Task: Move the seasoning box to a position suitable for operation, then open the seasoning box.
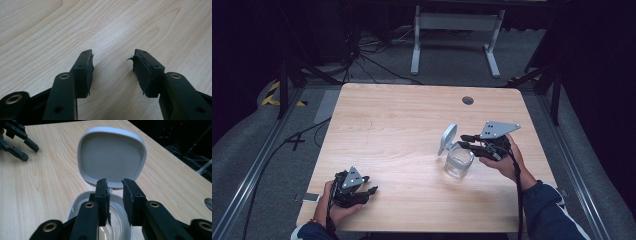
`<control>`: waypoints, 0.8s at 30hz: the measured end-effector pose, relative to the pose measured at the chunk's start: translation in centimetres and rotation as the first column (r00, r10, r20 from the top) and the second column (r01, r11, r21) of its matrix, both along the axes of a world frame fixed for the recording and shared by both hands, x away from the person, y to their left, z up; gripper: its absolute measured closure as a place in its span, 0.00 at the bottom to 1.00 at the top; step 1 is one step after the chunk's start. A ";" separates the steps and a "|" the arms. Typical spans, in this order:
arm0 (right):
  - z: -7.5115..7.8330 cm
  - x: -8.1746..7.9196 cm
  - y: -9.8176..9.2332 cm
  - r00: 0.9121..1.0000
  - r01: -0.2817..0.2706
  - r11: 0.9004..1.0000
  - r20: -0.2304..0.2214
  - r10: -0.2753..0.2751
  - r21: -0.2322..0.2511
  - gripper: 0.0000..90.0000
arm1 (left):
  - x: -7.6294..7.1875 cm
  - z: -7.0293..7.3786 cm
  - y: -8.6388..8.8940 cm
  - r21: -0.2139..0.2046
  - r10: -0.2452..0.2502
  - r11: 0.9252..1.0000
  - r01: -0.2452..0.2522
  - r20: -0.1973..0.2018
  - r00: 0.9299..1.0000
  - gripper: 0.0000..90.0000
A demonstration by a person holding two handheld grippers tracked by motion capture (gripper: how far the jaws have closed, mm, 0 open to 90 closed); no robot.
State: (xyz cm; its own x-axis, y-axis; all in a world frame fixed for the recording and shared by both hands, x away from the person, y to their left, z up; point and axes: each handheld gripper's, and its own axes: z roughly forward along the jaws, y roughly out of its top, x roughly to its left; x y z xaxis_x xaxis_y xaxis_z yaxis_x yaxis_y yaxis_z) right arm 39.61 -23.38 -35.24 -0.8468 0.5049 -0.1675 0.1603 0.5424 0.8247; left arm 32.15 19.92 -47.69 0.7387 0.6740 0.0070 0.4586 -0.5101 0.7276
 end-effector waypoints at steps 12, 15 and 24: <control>0.1 -0.8 -2.0 0.999 0.029 0.997 -0.018 -0.030 -0.066 0.60 | 0.4 -0.3 0.2 -0.022 0.026 0.999 -0.026 -0.007 1.000 0.39; -0.1 -1.3 -2.8 0.999 0.036 0.997 -0.027 -0.038 -0.070 0.57 | 0.6 -0.4 0.2 -0.028 0.026 0.999 -0.027 -0.012 1.000 0.36; -1.2 -3.2 -6.2 0.997 0.071 0.991 -0.019 -0.074 -0.115 0.53 | 0.9 -0.3 0.1 -0.015 0.016 1.000 -0.017 -0.021 1.000 0.31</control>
